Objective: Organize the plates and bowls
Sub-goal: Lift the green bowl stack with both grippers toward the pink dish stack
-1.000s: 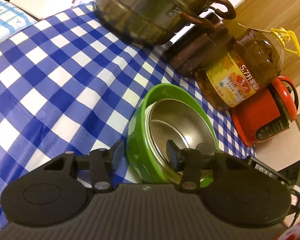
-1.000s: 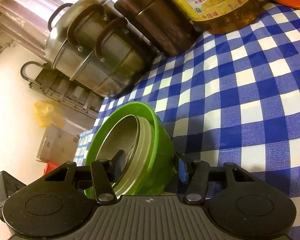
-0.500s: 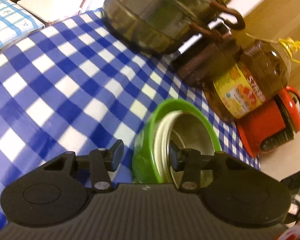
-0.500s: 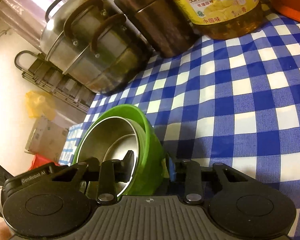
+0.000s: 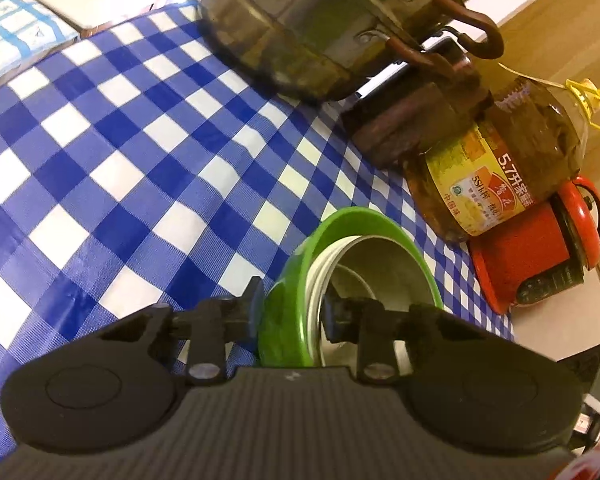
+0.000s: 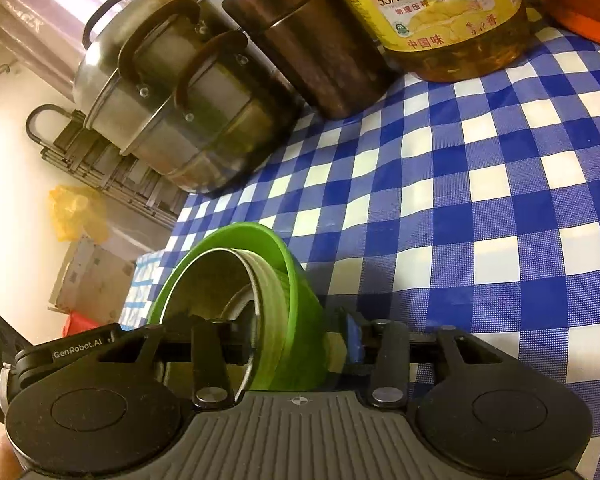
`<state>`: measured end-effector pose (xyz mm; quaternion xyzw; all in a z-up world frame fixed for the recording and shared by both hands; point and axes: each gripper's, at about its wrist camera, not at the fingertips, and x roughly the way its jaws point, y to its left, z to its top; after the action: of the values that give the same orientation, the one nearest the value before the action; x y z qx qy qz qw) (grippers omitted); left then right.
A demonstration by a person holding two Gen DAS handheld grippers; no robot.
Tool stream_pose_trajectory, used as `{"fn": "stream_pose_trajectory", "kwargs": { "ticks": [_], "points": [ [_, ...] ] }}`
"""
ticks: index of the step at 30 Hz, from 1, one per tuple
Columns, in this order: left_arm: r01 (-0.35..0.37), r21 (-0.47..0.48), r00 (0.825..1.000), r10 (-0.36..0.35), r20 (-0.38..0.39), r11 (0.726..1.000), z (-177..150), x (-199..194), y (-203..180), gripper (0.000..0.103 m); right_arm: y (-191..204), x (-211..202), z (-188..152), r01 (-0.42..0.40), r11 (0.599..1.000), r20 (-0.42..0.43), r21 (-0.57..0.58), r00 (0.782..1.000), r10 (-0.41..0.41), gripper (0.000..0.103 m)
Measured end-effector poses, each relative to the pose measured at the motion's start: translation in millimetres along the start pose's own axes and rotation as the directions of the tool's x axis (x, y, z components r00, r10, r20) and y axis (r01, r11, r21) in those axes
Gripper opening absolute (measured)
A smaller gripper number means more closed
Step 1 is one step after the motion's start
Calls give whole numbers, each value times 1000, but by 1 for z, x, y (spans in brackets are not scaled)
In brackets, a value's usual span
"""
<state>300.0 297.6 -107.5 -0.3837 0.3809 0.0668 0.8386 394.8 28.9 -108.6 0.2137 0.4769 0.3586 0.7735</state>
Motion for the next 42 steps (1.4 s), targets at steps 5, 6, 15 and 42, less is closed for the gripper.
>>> {"fn": "stream_pose_trajectory", "kwargs": {
  "ticks": [5,6,15,42],
  "points": [
    [-17,31,1000,17,-1,999,-2,0,-4,25,1,4,0,8,1000,-7,-13,1000,-9,46],
    [-18,30,1000,18,-3,999,-2,1,-4,25,1,5,0,10,1000,-8,-14,1000,-10,46],
    [-27,46,999,25,42,999,-9,4,-5,26,7,18,0,44,997,-1,-68,999,-45,45],
    [-84,107,996,81,32,991,-62,-26,-56,24,1,-50,-34,113,990,35,82,993,-116,32]
  ]
}}
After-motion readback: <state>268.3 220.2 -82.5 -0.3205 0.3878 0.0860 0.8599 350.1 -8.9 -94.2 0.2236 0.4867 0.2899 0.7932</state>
